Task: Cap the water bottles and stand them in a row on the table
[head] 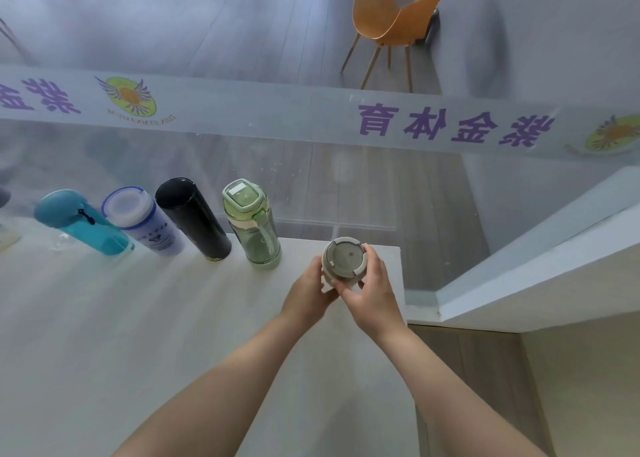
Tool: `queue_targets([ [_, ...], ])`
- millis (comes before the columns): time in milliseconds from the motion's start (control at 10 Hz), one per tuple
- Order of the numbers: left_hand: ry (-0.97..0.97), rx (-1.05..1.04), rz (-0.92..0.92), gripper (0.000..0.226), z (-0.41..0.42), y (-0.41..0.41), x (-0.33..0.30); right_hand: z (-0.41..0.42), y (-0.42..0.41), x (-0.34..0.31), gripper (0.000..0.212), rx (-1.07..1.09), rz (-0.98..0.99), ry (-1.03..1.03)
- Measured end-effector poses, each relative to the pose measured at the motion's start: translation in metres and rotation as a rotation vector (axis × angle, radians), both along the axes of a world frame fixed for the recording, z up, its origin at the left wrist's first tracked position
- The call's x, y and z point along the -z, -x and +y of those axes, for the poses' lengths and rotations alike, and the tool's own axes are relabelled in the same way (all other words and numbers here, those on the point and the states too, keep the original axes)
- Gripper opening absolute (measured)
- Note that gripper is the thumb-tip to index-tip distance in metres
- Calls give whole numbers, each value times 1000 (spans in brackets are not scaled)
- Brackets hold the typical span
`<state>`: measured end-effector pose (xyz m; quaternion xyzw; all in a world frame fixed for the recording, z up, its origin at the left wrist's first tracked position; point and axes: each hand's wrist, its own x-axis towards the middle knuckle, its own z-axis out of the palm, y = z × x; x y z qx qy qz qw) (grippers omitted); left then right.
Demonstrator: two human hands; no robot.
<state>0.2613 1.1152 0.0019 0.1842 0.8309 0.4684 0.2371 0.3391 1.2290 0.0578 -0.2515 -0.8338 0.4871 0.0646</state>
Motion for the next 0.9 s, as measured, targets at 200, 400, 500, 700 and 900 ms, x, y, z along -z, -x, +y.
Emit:
queue_targets([
  [200, 34, 20, 64, 64, 13, 36, -2, 10, 34, 0, 85, 19, -4, -3],
  [400, 51, 18, 65, 63, 22, 51, 0, 18, 51, 1, 86, 15, -2, -24],
  [500, 51, 12, 56, 63, 23, 52, 2, 20, 53, 2, 87, 16, -16, -16],
  [700, 39, 6, 61, 65, 22, 52, 2, 21, 53, 2, 89, 20, -25, 15],
  [900, 75, 20, 61, 74, 21, 48, -3, 24, 49, -9, 98, -14, -109, 75],
])
